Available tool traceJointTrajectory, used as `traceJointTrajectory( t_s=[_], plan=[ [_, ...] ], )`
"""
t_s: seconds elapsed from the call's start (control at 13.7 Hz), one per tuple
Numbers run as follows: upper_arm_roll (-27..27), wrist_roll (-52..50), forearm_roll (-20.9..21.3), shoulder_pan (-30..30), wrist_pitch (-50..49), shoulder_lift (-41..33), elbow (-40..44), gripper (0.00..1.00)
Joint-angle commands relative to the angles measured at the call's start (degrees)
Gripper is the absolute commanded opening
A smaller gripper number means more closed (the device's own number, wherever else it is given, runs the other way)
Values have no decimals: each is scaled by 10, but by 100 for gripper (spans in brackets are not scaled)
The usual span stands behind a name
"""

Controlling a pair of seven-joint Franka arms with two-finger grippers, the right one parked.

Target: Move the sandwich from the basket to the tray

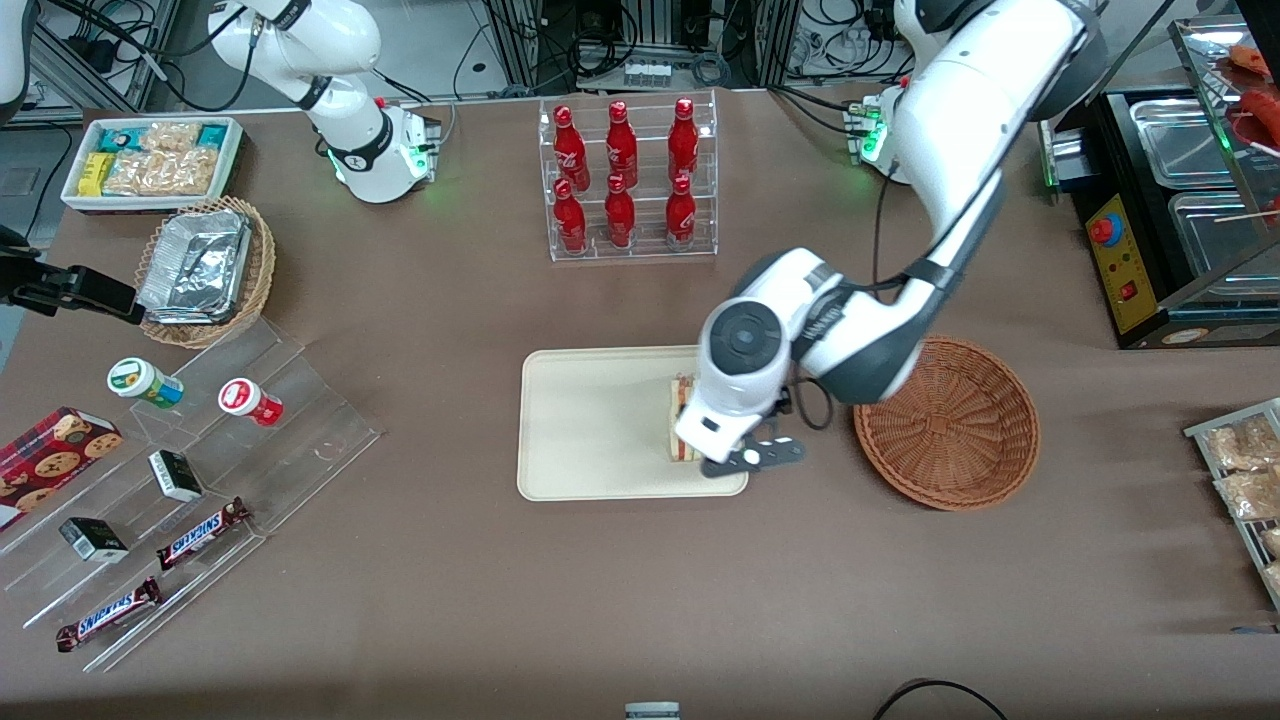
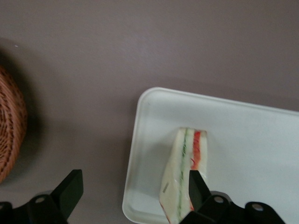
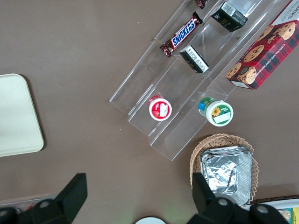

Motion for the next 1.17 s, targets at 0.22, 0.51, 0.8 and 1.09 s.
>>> traceJointTrajectory(
  t_s=[0.22,0.51,0.8,1.09],
  plan=[
    [-1,46,-23,105,-37,-53,-11,100],
    [-1,203,-46,188,-90,-88,-12,100],
    [-1,308,-62,246,-148,-127,-12,100],
    [2,302,-65,248,-156,-147,-10,100]
  ],
)
